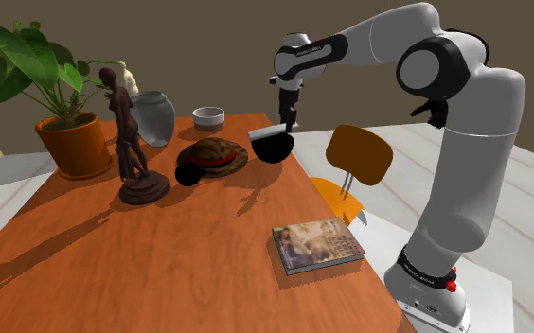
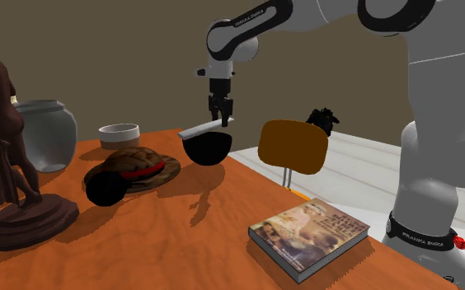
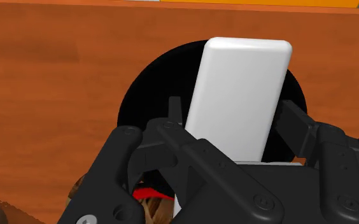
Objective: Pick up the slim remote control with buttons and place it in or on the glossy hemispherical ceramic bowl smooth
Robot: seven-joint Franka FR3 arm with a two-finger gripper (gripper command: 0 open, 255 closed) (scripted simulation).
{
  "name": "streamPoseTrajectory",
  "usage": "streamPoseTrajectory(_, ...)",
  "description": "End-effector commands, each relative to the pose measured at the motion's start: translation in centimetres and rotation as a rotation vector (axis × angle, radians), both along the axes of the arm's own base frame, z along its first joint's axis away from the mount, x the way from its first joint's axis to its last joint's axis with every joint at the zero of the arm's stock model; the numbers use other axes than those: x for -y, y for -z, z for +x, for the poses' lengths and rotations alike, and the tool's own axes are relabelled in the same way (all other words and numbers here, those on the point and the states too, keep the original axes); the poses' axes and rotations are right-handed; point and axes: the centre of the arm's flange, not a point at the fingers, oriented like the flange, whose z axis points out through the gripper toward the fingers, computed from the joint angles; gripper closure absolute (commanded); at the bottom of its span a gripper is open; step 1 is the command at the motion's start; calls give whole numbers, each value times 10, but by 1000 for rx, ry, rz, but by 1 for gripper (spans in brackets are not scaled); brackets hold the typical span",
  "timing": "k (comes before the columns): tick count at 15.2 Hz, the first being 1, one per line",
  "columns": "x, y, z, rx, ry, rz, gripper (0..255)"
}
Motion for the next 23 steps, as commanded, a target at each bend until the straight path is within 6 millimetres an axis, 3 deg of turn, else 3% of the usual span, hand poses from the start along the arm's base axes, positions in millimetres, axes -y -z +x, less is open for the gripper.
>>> streamPoseTrajectory(1,0,10,1,1,0,0,255)
streamPoseTrajectory(7,0,43,1,1,0,0,255)
streamPoseTrajectory(14,0,43,1,1,0,0,255)
streamPoseTrajectory(15,0,44,0,1,0,0,0)
streamPoseTrajectory(20,0,43,1,1,0,0,0)
streamPoseTrajectory(23,1,4,0,1,0,0,0)
